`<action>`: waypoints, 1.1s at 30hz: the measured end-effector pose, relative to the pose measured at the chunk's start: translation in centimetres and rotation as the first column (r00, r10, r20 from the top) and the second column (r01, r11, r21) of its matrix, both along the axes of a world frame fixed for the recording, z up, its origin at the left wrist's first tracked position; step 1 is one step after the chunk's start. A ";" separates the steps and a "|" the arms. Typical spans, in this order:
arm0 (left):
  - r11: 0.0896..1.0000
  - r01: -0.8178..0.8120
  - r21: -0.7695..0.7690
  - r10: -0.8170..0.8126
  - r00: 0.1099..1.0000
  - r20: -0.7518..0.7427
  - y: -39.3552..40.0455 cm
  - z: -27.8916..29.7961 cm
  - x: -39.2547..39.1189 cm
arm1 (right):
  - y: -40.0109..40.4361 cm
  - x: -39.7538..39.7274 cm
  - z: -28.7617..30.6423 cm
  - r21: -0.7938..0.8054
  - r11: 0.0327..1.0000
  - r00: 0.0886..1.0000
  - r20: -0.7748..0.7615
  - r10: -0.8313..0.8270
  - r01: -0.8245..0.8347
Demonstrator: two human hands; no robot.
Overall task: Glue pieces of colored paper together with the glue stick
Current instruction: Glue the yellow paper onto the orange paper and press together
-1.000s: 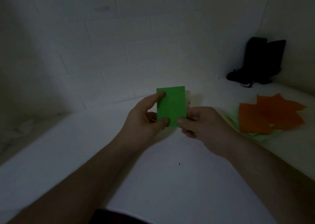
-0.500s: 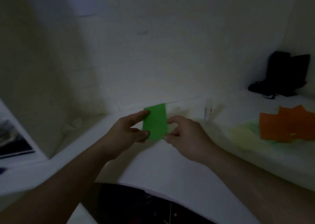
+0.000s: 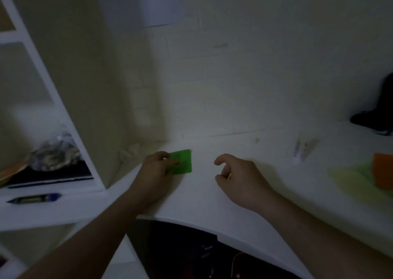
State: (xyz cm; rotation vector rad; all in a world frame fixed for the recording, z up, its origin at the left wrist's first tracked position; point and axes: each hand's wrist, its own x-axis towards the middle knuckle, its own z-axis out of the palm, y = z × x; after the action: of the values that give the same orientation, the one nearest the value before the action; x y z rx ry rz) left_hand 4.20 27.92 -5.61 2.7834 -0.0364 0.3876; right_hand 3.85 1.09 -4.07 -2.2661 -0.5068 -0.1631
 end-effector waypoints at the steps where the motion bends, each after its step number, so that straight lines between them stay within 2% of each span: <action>1: 0.997 0.057 0.059 -0.056 0.998 -0.025 -0.4 -0.2 -0.1 | -0.4 0.2 -0.2 -0.013 1.000 1.000 0.000 -0.003 0.002; 4: 0.965 0.168 0.201 -0.149 0.983 -0.105 -1.2 0.2 -0.7 | -2.0 0.4 -0.5 -0.051 0.999 1.000 -0.001 -0.012 0.011; 9: 0.980 0.102 0.171 -0.091 0.993 -0.071 -4.0 1.9 -0.6 | -7.1 1.0 0.1 -0.052 0.996 0.998 0.020 -0.066 0.067; 14: 0.963 0.256 0.086 -0.255 0.967 -0.020 -11.9 2.5 0.4 | -16.0 2.4 2.0 -0.082 0.974 0.971 0.133 -0.198 0.210; 17: 0.913 0.403 0.059 -0.404 0.915 0.009 -18.1 2.9 1.5 | -22.1 3.4 2.6 -0.090 0.922 0.915 0.186 -0.357 0.378; 19: 0.853 0.520 0.043 -0.521 0.854 0.016 -22.5 3.1 2.1 | -25.6 3.8 1.9 -0.014 0.881 0.867 0.186 -0.463 0.473; 22: 0.745 0.667 -0.005 -0.667 0.745 0.013 -28.8 3.0 2.9 | -29.1 4.1 0.7 0.028 0.849 0.839 0.144 -0.525 0.527; 26: 0.691 0.722 0.002 -0.722 0.691 0.013 -35.2 2.3 4.3 | -29.5 4.2 -0.2 -0.173 0.884 0.900 0.129 -0.416 0.434; 29: 0.729 0.683 0.033 -0.676 0.727 -0.121 -37.6 2.1 5.4 | -28.9 4.4 -0.8 -0.322 0.874 0.931 0.093 -0.352 0.363; 31: 0.731 0.680 0.056 -0.653 0.721 -0.231 -37.9 2.3 6.0 | -29.1 4.4 -0.8 -0.385 0.852 0.932 0.078 -0.354 0.355; 33: 0.721 0.689 -0.071 -0.671 0.670 -0.318 -37.2 2.9 6.3 | -29.6 4.4 -0.6 -0.433 0.830 0.932 0.080 -0.354 0.353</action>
State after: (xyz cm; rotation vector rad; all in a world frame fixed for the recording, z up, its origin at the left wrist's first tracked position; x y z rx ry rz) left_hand 10.54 -9.28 -2.70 2.5886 -0.9973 -0.2737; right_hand 8.25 -28.52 -4.62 -2.7964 -0.1133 -0.2502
